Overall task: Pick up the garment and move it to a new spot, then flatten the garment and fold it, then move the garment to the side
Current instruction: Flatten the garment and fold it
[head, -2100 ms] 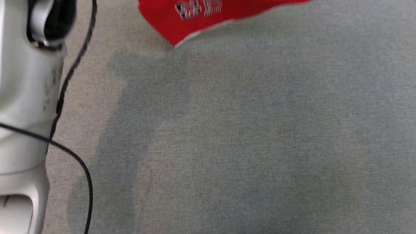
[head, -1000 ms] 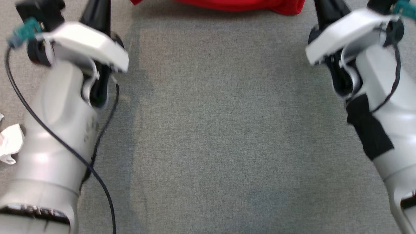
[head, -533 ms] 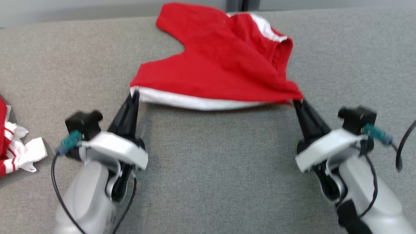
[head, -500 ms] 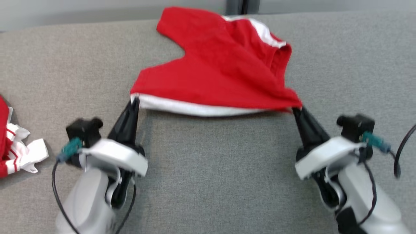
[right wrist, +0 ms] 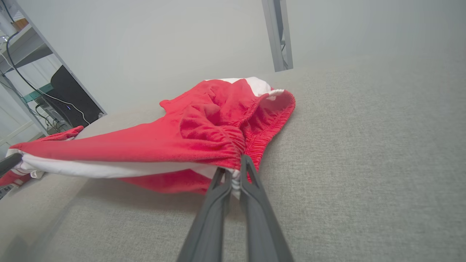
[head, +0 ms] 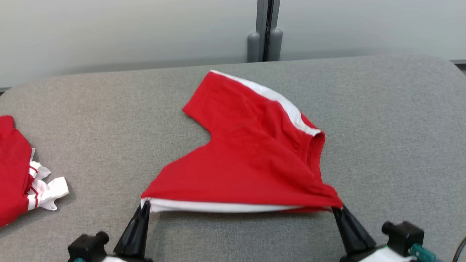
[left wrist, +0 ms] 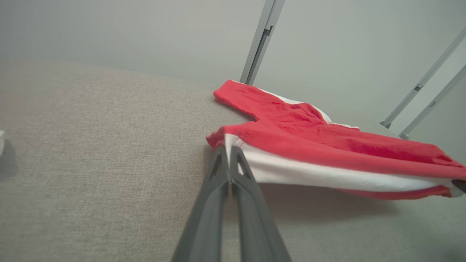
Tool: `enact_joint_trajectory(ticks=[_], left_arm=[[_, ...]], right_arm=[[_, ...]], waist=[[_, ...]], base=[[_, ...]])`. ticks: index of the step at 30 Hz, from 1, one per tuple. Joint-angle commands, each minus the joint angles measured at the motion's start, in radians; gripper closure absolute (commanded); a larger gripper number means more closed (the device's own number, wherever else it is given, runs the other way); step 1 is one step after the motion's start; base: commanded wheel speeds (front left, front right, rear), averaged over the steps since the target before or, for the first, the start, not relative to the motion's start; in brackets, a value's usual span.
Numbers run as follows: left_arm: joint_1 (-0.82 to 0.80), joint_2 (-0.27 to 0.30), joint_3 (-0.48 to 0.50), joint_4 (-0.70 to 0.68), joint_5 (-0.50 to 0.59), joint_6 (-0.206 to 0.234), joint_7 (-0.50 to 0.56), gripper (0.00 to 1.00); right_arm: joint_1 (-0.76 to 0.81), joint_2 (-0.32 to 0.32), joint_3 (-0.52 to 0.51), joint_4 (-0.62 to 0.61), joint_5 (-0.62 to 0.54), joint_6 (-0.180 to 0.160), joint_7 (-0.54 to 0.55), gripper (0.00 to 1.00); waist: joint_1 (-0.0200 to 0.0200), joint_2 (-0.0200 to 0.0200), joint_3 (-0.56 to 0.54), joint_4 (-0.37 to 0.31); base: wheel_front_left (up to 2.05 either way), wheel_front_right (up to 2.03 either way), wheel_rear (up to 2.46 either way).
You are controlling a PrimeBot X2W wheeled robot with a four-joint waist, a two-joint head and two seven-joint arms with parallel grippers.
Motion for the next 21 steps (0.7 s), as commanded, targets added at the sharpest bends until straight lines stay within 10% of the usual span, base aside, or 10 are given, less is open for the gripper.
enact_joint_trajectory(ticks=[1, 21], left_arm=[[0.033, 0.013, 0.006, -0.027, 0.003, 0.014, 0.001, 1.00], [0.145, 0.073, 0.029, -0.337, 0.004, 0.097, 0.103, 1.00]], right_arm=[[0.033, 0.002, -0.008, -0.025, -0.016, 0.000, -0.006, 1.00], [0.199, 0.067, -0.057, -0.269, -0.094, 0.000, 0.155, 1.00]], waist=[[0.0000, -0.0001, -0.020, 0.000], [0.0000, -0.0001, -0.004, -0.019]], base=[[0.00, 0.00, 0.00], [0.00, 0.00, 0.00]])
